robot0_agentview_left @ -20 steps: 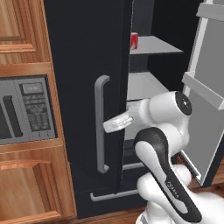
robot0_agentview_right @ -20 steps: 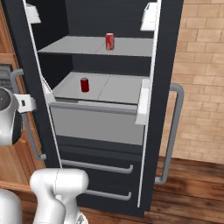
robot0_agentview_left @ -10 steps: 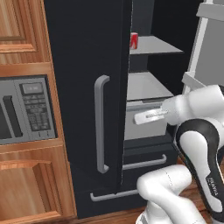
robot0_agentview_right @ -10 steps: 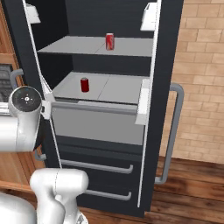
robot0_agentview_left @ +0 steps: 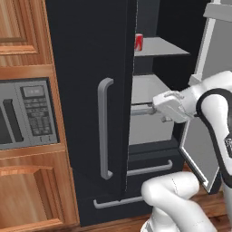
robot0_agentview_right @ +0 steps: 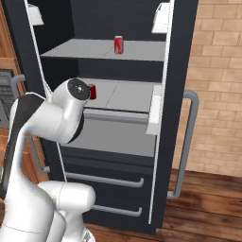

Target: Open the fridge, grab two sodas, and place both sodas inside the bowl with ice on the dining counter.

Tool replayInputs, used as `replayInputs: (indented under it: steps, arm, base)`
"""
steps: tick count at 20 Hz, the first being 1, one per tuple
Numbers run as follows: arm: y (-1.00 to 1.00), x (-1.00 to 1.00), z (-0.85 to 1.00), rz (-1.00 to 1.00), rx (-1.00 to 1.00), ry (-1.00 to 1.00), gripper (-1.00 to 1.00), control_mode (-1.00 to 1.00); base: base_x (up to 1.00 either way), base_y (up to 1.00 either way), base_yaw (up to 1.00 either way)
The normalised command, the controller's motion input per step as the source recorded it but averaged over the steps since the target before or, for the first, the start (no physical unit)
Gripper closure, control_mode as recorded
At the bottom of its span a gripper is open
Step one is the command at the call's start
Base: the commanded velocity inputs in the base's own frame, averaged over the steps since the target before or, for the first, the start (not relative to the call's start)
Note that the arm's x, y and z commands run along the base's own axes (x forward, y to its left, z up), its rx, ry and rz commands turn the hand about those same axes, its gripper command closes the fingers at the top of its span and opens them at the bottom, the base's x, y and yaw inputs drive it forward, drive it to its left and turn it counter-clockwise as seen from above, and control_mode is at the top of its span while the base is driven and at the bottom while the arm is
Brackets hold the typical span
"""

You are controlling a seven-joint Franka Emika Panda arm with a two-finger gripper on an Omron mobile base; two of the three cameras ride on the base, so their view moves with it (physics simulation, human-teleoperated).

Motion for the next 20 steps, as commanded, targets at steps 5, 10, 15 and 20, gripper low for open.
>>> replayInputs:
  steps: [5,10,15,20]
  arm:
    - [-0.01,0.77,0.0,0.0,0.2,0.22,-1.0,-1.0]
    - [0.05,0.78,0.0,-0.04,0.14,0.19,-1.0,-1.0]
    - [0.14,0.7,0.0,-0.11,0.09,0.15,-1.0,-1.0]
    - [0.31,0.4,0.0,-0.1,0.07,0.08,-1.0,-1.0]
  base:
    - [0.0,0.0,0.0]
    - [0.0,0.0,0.0]
    - [0.0,0.0,0.0]
    - [0.0,0.0,0.0]
